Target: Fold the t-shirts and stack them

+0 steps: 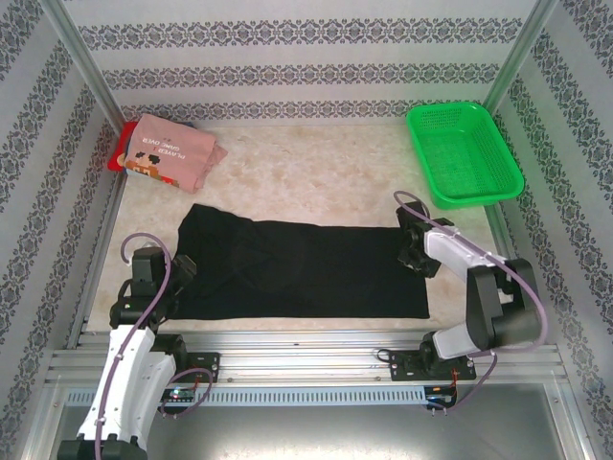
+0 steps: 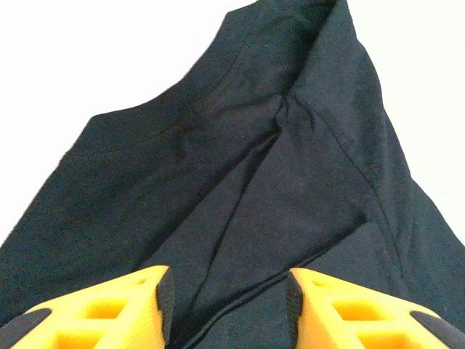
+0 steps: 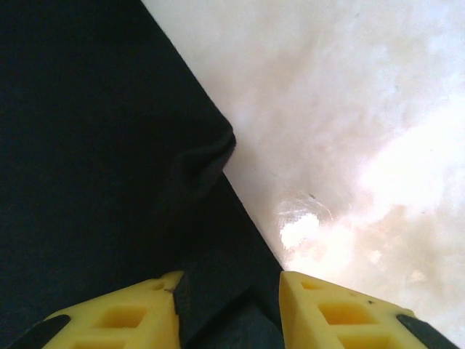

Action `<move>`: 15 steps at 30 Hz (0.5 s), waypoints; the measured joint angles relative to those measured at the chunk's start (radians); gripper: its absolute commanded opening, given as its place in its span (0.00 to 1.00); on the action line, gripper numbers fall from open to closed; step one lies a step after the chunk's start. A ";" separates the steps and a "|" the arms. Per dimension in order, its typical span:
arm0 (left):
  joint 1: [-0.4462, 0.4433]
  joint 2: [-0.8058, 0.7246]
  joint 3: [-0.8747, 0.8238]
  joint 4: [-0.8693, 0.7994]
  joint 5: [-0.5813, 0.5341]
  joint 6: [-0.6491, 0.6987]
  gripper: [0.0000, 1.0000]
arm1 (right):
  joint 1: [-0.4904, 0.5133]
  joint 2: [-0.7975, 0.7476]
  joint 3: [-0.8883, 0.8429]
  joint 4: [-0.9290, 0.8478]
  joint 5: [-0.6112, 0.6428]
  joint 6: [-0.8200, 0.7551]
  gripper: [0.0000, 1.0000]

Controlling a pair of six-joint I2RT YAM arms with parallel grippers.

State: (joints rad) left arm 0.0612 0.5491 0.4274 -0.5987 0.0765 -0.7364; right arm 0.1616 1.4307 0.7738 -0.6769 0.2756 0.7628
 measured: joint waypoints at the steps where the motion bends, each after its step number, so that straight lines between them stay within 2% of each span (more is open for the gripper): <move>1: 0.000 -0.005 0.006 -0.017 -0.010 -0.002 0.48 | 0.000 -0.027 0.000 -0.003 0.002 0.002 0.44; 5: 0.000 -0.020 0.068 -0.060 -0.058 0.002 0.54 | -0.003 -0.125 0.001 -0.022 0.008 0.001 0.51; 9: 0.000 0.023 0.171 -0.058 -0.071 0.033 0.59 | -0.003 -0.204 0.003 -0.027 -0.005 -0.016 0.69; 13: -0.001 0.151 0.253 0.000 0.023 0.091 0.66 | 0.003 -0.295 0.003 0.022 -0.097 -0.084 0.94; 15: -0.003 0.213 0.269 0.045 0.099 0.122 0.68 | 0.016 -0.347 0.002 0.070 -0.166 -0.131 0.98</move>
State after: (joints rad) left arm 0.0582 0.7624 0.6960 -0.5537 0.1753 -0.6144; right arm 0.1780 1.0836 0.7757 -0.6071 0.1101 0.6319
